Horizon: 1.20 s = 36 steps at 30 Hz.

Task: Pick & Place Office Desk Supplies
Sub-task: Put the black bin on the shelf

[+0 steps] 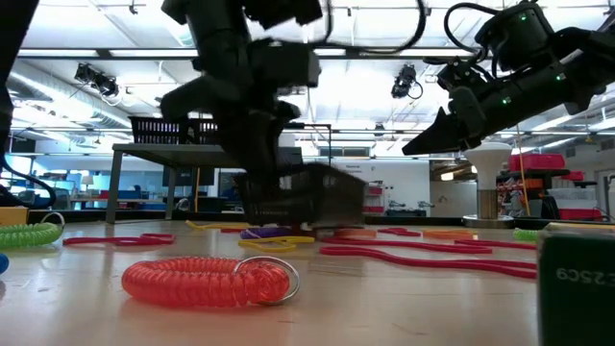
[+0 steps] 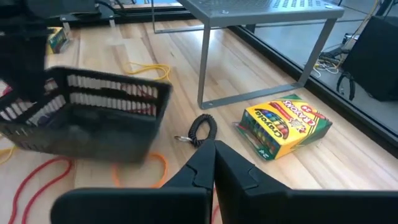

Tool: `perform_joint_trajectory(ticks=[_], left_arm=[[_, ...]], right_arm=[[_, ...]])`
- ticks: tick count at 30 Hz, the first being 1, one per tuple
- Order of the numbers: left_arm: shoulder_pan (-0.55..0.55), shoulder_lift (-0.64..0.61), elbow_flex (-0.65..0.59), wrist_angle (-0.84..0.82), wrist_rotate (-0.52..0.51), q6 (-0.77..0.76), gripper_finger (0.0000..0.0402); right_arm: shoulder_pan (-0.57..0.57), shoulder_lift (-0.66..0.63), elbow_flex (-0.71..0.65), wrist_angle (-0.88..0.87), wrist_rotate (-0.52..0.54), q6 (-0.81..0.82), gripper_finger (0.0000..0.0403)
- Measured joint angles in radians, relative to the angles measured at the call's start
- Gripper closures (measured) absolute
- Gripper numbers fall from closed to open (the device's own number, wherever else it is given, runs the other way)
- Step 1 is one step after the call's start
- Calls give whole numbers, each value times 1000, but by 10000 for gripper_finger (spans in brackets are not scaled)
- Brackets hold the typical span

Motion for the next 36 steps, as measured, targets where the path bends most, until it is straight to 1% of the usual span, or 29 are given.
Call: perform_joint_trajectory(ticks=[1, 3, 7, 11, 14, 17, 20, 25, 27, 31, 36], left_arm=[[-5, -9, -1, -5, -1, 3, 387], [-15, -34, 7, -15, -5, -8, 388], [-41, -123, 61, -53, -18, -48, 388], [-51, -234, 130, -91, -78, -75, 388], [-25, -292, 190, -156, -150, -91, 388], [44, -308, 240, -221, -180, -77, 388], [139, -303, 262, -260, -171, -54, 388], [299, -273, 261, -287, -154, -6, 387], [349, -266, 261, -292, -125, 21, 387], [413, -241, 261, -285, -59, 67, 387], [470, -221, 261, -293, -52, 102, 387]], right_arm=[[0, 0, 0, -1, 0, 0, 392], [0, 0, 0, -1, 0, -5, 392], [0, 0, 0, -6, 0, -6, 392], [0, 0, 0, -8, 0, -7, 392], [0, 0, 0, -6, 0, -7, 392], [0, 0, 0, 0, 0, -6, 392], [0, 0, 0, 8, 0, -6, 392], [0, 0, 0, 7, -6, -4, 392], [0, 0, 0, 12, -8, 0, 392], [0, 0, 0, 16, -13, -4, 392], [0, 0, 0, 15, -15, -5, 392]])
